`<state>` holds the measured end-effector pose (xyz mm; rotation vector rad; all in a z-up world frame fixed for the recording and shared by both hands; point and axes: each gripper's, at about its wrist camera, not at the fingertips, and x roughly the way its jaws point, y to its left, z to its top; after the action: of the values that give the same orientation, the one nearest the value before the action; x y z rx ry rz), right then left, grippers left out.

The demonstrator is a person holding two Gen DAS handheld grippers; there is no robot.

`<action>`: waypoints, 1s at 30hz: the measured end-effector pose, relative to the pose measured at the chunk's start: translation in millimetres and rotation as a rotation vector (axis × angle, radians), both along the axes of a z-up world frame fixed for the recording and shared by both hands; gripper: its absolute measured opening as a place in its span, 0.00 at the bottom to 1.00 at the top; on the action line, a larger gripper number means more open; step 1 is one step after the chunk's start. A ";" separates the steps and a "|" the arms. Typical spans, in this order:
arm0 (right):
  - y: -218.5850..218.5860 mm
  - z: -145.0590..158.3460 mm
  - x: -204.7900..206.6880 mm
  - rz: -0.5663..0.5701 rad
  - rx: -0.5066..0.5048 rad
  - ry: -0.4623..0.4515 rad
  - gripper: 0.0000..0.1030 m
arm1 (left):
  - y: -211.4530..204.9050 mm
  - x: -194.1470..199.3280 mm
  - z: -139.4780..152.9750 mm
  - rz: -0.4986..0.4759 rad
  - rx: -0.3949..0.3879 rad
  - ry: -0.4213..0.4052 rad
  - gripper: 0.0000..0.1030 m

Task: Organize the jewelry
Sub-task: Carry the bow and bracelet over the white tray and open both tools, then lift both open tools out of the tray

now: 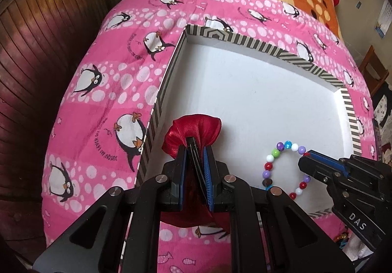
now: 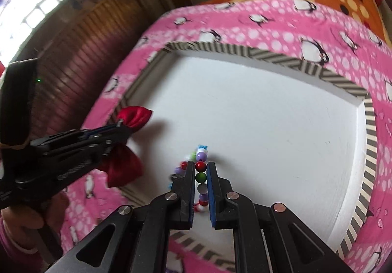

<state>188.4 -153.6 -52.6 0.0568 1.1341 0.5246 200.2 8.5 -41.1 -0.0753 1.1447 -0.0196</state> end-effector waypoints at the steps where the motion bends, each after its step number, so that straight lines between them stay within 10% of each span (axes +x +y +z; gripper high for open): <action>1: -1.7 -3.2 1.4 -0.008 -0.008 0.005 0.08 | -0.7 0.5 -1.2 0.000 0.007 0.001 0.12; 6: -4.7 -13.7 4.3 -0.033 -0.043 0.025 0.11 | -3.8 0.9 -3.7 0.004 0.034 0.007 0.17; 14: -19.7 0.7 -9.6 -0.063 -0.037 -0.017 0.30 | -1.4 -9.9 7.2 0.025 0.032 -0.004 0.53; 30: -55.6 43.1 -86.5 -0.115 -0.077 -0.112 0.31 | -17.0 -83.5 54.7 -0.007 0.081 -0.130 0.53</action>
<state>101.9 -209.2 -9.5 0.0254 1.0342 0.3764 116.7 -8.6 13.7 0.0018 1.0149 0.0154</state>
